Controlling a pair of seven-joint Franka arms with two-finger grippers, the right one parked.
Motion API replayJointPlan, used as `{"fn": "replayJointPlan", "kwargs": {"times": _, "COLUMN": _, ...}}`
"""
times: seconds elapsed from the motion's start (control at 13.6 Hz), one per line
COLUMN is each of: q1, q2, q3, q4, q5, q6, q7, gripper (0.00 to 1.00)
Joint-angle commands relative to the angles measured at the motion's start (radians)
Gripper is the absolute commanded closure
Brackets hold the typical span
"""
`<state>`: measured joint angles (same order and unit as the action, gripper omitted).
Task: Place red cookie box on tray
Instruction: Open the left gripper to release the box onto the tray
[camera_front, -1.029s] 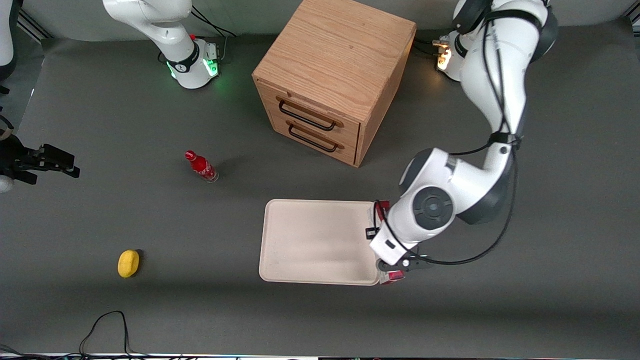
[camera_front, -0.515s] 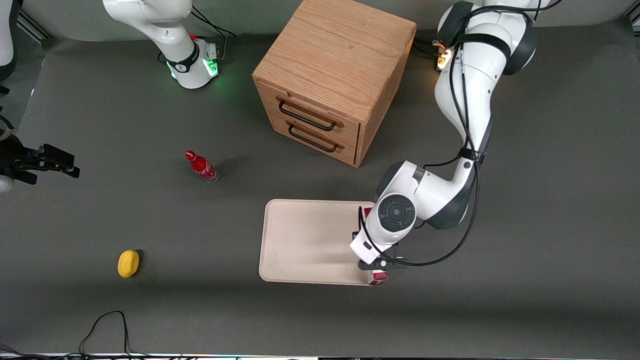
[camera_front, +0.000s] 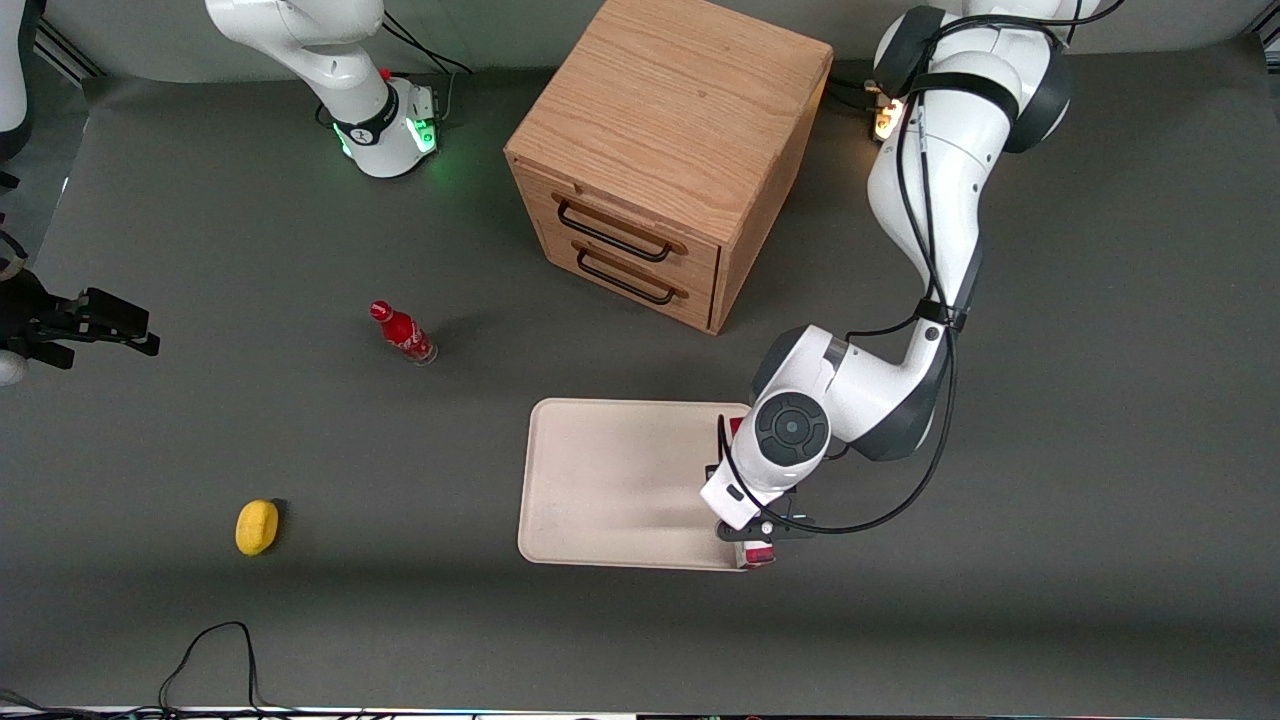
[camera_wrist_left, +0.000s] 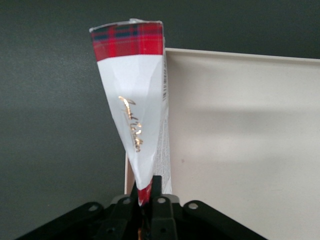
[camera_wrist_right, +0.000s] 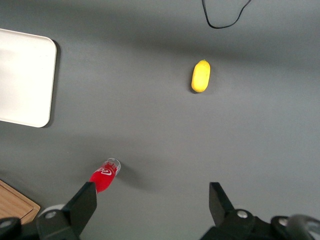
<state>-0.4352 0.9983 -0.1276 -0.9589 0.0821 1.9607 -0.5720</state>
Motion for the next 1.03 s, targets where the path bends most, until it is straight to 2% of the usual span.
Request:
{"fn": "replayJointPlan", "kwargs": {"times": 0.0, "q1": -0.011, "q2": -0.021, "q3": 0.011, "q4": -0.004, "q5": 0.015, "q6": -0.019, "q7": -0.012, "gripper": 0.0}}
{"fn": "replayJointPlan", "kwargs": {"times": 0.29, "q1": -0.005, "q2": -0.055, "q3": 0.011, "q4": -0.004, "q5": 0.021, "q6": -0.084, "q7": -0.008, "gripper": 0.0}}
{"fn": "replayJointPlan", "kwargs": {"times": 0.51, "q1": 0.022, "q2": -0.167, "q3": 0.013, "q4": -0.041, "q5": 0.021, "q6": -0.227, "q7": 0.015, "gripper": 0.0}}
{"fn": "replayJointPlan", "kwargs": {"times": 0.66, "q1": 0.073, "q2": -0.301, "q3": 0.009, "q4": -0.159, "q5": 0.018, "q6": -0.244, "q7": 0.093, "gripper": 0.0}}
{"fn": "replayJointPlan", "kwargs": {"times": 0.96, "q1": 0.229, "q2": -0.662, "q3": 0.005, "q4": -0.545, "q5": 0.002, "q6": -0.206, "q7": 0.259, "gripper": 0.0}}
